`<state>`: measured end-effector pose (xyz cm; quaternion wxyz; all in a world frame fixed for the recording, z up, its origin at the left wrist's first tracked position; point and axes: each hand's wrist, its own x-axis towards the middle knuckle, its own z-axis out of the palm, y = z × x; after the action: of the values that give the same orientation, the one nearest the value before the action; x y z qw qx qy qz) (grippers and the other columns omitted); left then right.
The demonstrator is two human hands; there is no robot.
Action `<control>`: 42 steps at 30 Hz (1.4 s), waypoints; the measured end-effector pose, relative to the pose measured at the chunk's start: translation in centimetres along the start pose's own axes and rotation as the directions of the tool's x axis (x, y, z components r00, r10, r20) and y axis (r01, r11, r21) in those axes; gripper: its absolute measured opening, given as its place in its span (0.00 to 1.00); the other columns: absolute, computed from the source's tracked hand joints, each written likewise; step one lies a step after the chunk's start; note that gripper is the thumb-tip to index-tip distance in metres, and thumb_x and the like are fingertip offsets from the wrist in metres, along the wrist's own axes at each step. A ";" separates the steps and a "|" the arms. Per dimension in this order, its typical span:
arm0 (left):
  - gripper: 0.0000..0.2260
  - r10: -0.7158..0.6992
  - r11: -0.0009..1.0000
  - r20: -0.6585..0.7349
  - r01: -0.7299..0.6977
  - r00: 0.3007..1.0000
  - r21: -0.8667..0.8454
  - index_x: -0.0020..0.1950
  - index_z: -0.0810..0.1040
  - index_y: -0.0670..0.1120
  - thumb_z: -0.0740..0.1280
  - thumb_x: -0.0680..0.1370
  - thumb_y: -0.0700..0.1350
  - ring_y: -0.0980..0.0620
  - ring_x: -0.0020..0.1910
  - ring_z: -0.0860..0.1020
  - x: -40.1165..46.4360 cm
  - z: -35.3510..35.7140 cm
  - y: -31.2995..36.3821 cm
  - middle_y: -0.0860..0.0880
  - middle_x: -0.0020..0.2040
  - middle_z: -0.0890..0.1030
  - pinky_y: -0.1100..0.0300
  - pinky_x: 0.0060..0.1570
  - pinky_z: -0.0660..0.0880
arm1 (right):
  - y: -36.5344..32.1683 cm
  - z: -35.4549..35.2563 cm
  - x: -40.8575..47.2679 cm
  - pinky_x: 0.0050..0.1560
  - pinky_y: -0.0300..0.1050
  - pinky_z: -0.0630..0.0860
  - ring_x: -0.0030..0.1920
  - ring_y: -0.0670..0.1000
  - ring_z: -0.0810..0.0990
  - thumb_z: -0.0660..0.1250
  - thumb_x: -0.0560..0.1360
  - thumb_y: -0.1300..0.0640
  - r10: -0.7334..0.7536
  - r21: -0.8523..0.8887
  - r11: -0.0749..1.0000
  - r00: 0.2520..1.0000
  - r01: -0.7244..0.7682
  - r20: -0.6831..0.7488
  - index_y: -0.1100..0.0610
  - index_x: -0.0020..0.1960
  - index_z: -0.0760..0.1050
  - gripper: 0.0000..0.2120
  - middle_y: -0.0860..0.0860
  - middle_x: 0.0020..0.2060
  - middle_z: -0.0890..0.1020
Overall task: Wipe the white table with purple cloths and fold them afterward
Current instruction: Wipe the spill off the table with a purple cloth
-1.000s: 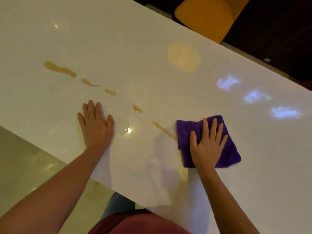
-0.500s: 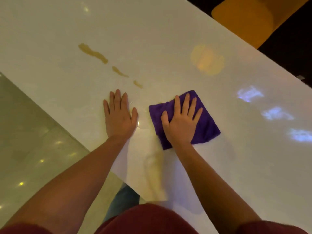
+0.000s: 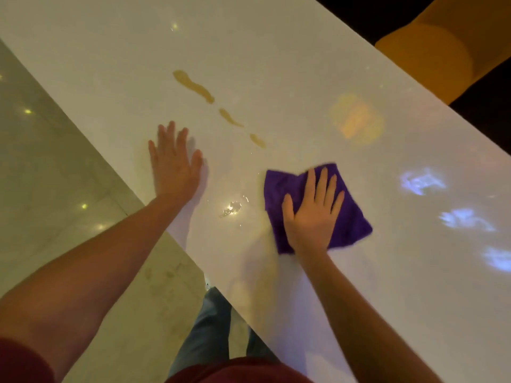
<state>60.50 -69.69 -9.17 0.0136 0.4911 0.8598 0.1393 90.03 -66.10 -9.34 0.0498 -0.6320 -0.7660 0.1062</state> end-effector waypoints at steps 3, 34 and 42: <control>0.28 -0.134 0.986 0.011 0.133 0.991 0.097 0.80 0.63 0.38 0.52 0.84 0.52 0.36 0.83 0.53 3.8 -0.5 -5.9 0.37 0.83 0.59 0.35 0.80 0.51 | -2.0 1.1 -5.4 0.83 0.67 0.50 0.85 0.61 0.51 0.54 0.83 0.38 0.059 -0.009 0.998 0.997 -0.059 0.049 0.56 0.85 0.53 0.37 0.58 0.84 0.57; 0.27 -0.126 0.992 0.036 0.125 0.991 0.031 0.79 0.65 0.44 0.50 0.84 0.56 0.39 0.82 0.56 8.8 0.4 -11.8 0.41 0.82 0.63 0.38 0.80 0.51 | -8.6 2.3 3.4 0.83 0.65 0.49 0.85 0.59 0.51 0.55 0.82 0.34 -0.035 -0.058 0.998 0.999 0.037 0.035 0.50 0.84 0.58 0.36 0.54 0.84 0.59; 0.30 -0.128 0.989 0.051 0.124 0.990 0.078 0.80 0.63 0.42 0.51 0.82 0.57 0.38 0.82 0.55 8.8 0.5 -10.8 0.40 0.82 0.61 0.38 0.80 0.50 | -4.5 0.7 9.9 0.82 0.68 0.47 0.85 0.62 0.51 0.52 0.78 0.34 0.244 -0.036 0.969 0.970 -0.243 0.022 0.54 0.84 0.60 0.40 0.57 0.85 0.57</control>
<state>46.97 -67.27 -11.36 0.0282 0.4397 0.8930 0.0921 83.59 -57.27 -9.62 0.0161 -0.7204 -0.6850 0.1071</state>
